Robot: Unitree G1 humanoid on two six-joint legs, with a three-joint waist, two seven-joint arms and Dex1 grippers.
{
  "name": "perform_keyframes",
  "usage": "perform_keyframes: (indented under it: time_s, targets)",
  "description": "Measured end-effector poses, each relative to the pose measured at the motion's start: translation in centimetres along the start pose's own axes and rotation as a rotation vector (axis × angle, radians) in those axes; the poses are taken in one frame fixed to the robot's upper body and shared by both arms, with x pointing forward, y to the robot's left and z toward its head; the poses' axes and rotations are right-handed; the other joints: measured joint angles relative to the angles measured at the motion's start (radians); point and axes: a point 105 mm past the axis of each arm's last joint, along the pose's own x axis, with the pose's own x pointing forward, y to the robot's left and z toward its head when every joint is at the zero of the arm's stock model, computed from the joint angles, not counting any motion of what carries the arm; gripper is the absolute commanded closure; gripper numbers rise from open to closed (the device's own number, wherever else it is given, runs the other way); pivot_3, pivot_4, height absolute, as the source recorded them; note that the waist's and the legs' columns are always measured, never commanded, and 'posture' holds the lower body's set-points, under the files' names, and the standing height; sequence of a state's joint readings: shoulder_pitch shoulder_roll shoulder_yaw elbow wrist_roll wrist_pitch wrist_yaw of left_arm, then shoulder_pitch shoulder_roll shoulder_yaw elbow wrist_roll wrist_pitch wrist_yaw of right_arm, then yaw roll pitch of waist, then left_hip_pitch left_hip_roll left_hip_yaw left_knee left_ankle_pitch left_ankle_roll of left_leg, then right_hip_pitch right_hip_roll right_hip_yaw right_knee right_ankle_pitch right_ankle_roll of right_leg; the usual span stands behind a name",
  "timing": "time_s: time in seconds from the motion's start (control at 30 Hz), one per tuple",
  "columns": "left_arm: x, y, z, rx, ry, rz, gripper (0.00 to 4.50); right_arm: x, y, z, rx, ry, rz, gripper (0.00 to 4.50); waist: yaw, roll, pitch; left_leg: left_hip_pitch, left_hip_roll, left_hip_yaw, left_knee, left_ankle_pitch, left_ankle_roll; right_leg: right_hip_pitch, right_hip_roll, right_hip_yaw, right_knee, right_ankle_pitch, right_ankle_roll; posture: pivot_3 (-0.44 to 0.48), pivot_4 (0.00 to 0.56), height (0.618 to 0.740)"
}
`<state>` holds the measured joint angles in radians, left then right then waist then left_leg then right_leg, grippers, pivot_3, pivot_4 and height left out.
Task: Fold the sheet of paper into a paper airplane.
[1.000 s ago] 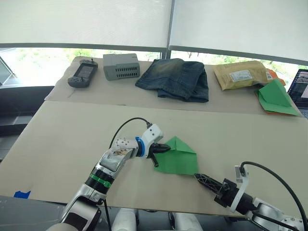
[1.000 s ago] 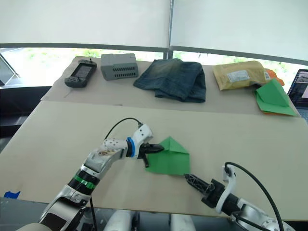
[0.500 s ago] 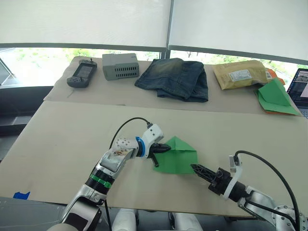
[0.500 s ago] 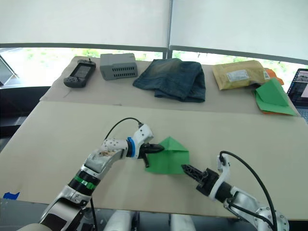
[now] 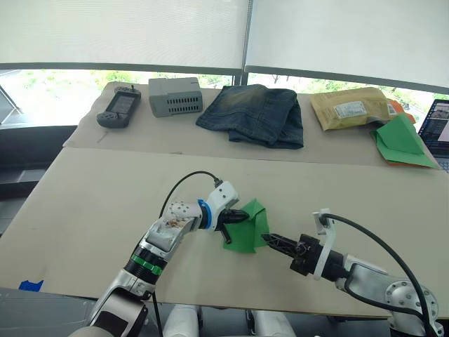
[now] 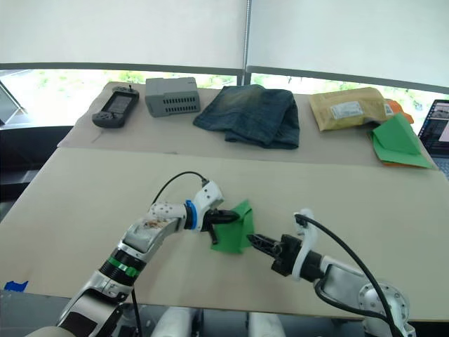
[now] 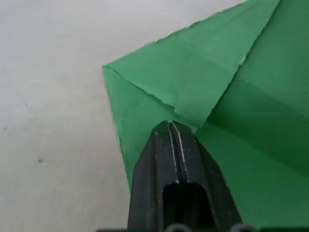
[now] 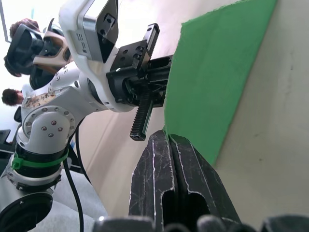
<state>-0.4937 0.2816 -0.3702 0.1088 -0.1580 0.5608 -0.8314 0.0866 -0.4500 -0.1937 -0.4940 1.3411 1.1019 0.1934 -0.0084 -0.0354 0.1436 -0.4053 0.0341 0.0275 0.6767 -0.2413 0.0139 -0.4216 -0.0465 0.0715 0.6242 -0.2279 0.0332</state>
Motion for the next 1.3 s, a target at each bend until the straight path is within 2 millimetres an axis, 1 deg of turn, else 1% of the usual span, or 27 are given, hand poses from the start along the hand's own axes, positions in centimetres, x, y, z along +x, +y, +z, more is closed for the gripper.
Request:
perform_keyframes:
  time_s: [0.27, 0.37, 0.4, 0.47, 0.5, 0.57, 0.63, 0.67, 0.7, 0.73, 0.77, 0.83, 0.87, 0.9, 0.93, 0.97, 1.0, 1.07, 1.13, 1.2, 1.27, 1.3]
  targets:
    - [0.0, 0.0, 0.0, 0.003, 0.0, 0.002, 4.5, 1.2, -0.3, -0.6, -0.051, 0.056, -0.009, 4.45, 0.0, 0.0, 0.0, 0.0, 0.0, 0.0, 0.0, 0.0, 0.0, 0.0, 0.0, 0.0, 0.0, 0.0, 0.0, 0.0, 0.15, 0.734]
    - [0.0, 0.0, 0.1, 0.007, -0.001, 0.003, 4.5, 1.6, -0.1, -0.2, -0.047, 0.047, 0.016, 3.6, -0.001, 0.0, 0.0, 0.0, 0.0, 0.0, 0.0, 0.0, 0.0, 0.0, 0.0, 0.0, 0.0, 0.0, 0.0, 0.0, 0.15, 0.734]
    - [0.0, 0.0, 0.1, 0.008, -0.001, 0.004, 4.5, 1.6, 0.3, 0.0, -0.044, 0.04, 0.038, 3.15, -0.001, 0.0, 0.0, 0.0, 0.0, 0.0, 0.0, 0.0, 0.0, 0.0, 0.0, 0.0, 0.0, 0.0, 0.001, 0.0, 0.15, 0.734]
    - [0.0, 0.0, 0.1, 0.008, -0.001, 0.005, 4.5, 1.4, 0.6, 0.4, -0.036, 0.024, 0.065, 2.5, -0.001, 0.0, 0.0, 0.0, 0.0, 0.0, 0.0, 0.0, 0.0, 0.0, 0.0, 0.0, 0.0, 0.002, 0.004, 0.0, 0.15, 0.734]
    - [0.0, 0.0, 0.0, 0.008, -0.001, 0.005, 4.5, 1.2, 0.8, 0.7, -0.035, 0.016, 0.074, 2.11, -0.001, 0.0, 0.0, 0.0, 0.0, 0.0, 0.0, 0.0, 0.0, 0.0, 0.0, 0.0, 0.0, 0.003, 0.006, 0.0, 0.15, 0.734]
    - [0.0, 0.0, 0.1, 0.009, -0.002, 0.006, 4.5, 0.5, 1.0, 1.4, -0.045, -0.002, 0.087, 1.49, -0.002, 0.0, 0.0, 0.0, 0.0, 0.0, 0.0, 0.0, 0.0, 0.0, 0.0, 0.0, 0.0, 0.003, 0.006, 0.0, 0.15, 0.734]
    - [0.0, -0.1, 0.1, 0.011, -0.003, 0.008, 4.5, -0.7, 1.3, 1.9, -0.07, -0.013, 0.114, 0.71, 0.0, 0.0, 0.0, 0.0, 0.0, 0.0, 0.0, 0.0, 0.0, 0.0, 0.0, 0.0, 0.0, 0.003, 0.006, 0.0, 0.15, 0.734]
    - [0.0, -0.1, 0.1, 0.012, -0.003, 0.008, 4.5, -1.6, 1.3, 2.2, -0.098, -0.02, 0.113, 0.49, 0.0, 0.0, 0.0, 0.0, 0.0, 0.0, 0.0, 0.0, 0.0, 0.0, 0.0, 0.0, 0.0, 0.003, 0.006, 0.0, 0.15, 0.734]
    - [0.0, -0.1, 0.1, 0.011, -0.002, 0.009, 4.5, -2.7, 0.8, 2.8, -0.155, -0.027, 0.079, 0.49, -0.001, 0.0, 0.0, 0.0, 0.0, 0.0, 0.0, 0.0, 0.0, 0.0, 0.0, 0.0, -0.001, 0.003, 0.006, 0.0, 0.15, 0.734]
    - [-0.1, -0.1, 0.0, 0.011, -0.001, 0.01, 4.5, -3.2, 0.4, 3.1, -0.184, -0.029, 0.051, 0.49, -0.002, 0.0, 0.0, 0.0, 0.0, 0.0, 0.0, 0.0, 0.0, 0.0, 0.0, 0.0, -0.001, 0.003, 0.006, 0.0, 0.15, 0.734]
    - [-0.1, 0.0, 0.0, 0.011, -0.001, 0.012, 4.5, -3.8, -0.2, 3.7, -0.252, -0.032, 0.007, 0.49, -0.003, 0.0, 0.0, 0.0, 0.0, 0.0, 0.0, 0.0, 0.0, 0.0, 0.0, 0.0, -0.001, 0.003, 0.006, 0.0, 0.15, 0.734]
    - [-0.2, 0.1, 0.0, 0.011, 0.001, 0.015, 4.5, -4.5, -0.9, 4.6, -0.351, -0.041, -0.048, 0.49, -0.003, 0.0, 0.0, 0.001, 0.0, 0.0, 0.0, 0.0, 0.0, 0.0, 0.001, 0.0, 0.0, 0.002, 0.004, 0.0, 0.15, 0.734]
    - [-0.2, 0.1, 0.0, 0.011, 0.002, 0.015, 4.5, -4.7, -1.5, 5.1, -0.413, -0.038, -0.084, 0.49, -0.003, 0.0, 0.0, 0.001, 0.0, 0.001, 0.0, 0.0, 0.0, 0.0, 0.001, 0.0, 0.0, 0.0, 0.0, 0.0, 0.15, 0.734]
    - [-0.1, 0.1, 0.0, 0.012, 0.002, 0.014, 4.5, -4.9, -2.2, 5.4, -0.464, -0.03, -0.13, 0.49, -0.004, 0.0, 0.0, 0.001, 0.0, 0.001, 0.0, 0.0, 0.0, 0.0, 0.001, 0.0, 0.0, -0.001, 0.0, 0.0, 0.15, 0.734]
    - [-0.1, 0.1, 0.0, 0.012, 0.003, 0.013, 4.5, -5.0, -3.2, 5.7, -0.531, -0.008, -0.187, 0.72, -0.004, 0.0, 0.0, 0.001, 0.0, 0.001, 0.0, 0.0, 0.0, 0.0, 0.001, 0.0, 0.0, -0.001, 0.0, 0.0, 0.15, 0.734]
    - [-0.1, 0.1, 0.1, 0.013, 0.002, 0.013, 4.5, -5.1, -4.2, 5.8, -0.584, 0.02, -0.237, 1.05, -0.003, 0.0, 0.0, 0.001, -0.001, 0.001, 0.0, 0.0, 0.0, 0.0, 0.001, 0.0, 0.0, -0.001, 0.0, 0.0, 0.15, 0.734]
    - [-0.1, 0.1, 0.1, 0.013, 0.002, 0.012, 4.5, -5.2, -4.9, 5.8, -0.618, 0.039, -0.271, 1.3, -0.002, 0.0, 0.0, 0.001, -0.001, 0.001, 0.0, 0.0, 0.0, 0.0, 0.001, 0.0, 0.0, 0.0, 0.0, 0.0, 0.15, 0.734]
    - [-0.1, 0.1, 0.1, 0.014, 0.002, 0.011, 4.5, -5.1, -6.4, 5.3, -0.733, 0.139, -0.333, 2.04, -0.002, 0.0, 0.0, 0.001, -0.001, 0.002, 0.0, 0.0, 0.0, 0.0, 0.001, 0.0, 0.0, 0.001, 0.002, 0.0, 0.15, 0.734]
    - [-0.1, 0.1, 0.1, 0.013, 0.002, 0.011, 4.5, -4.8, -6.9, 5.0, -0.799, 0.177, -0.344, 2.69, -0.001, 0.0, 0.0, 0.001, -0.001, 0.001, 0.0, 0.0, 0.0, 0.0, 0.001, 0.0, 0.0, 0.003, 0.006, 0.0, 0.15, 0.734]
    - [-0.1, 0.1, 0.1, 0.014, 0.001, 0.013, 4.5, -4.3, -7.1, 4.6, -0.854, 0.207, -0.33, 3.42, -0.001, 0.0, 0.0, 0.001, -0.001, 0.001, 0.0, 0.0, 0.0, 0.0, 0.001, 0.0, 0.0, 0.003, 0.006, 0.0, 0.15, 0.734]
    - [-0.1, 0.1, 0.1, 0.013, 0.001, 0.014, 4.5, -3.8, -6.8, 4.4, -0.858, 0.196, -0.297, 4.08, -0.002, 0.0, 0.0, 0.001, -0.001, 0.001, 0.0, 0.0, 0.0, 0.0, 0.001, 0.0, 0.0, 0.003, 0.006, 0.0, 0.15, 0.734]
    - [-0.2, 0.1, 0.1, 0.013, 0.001, 0.014, 4.5, -3.2, -6.5, 4.3, -0.846, 0.175, -0.267, 4.48, -0.003, 0.0, 0.0, 0.001, -0.001, 0.001, 0.0, 0.0, 0.0, 0.0, 0.001, 0.0, 0.0, 0.003, 0.006, 0.0, 0.15, 0.734]
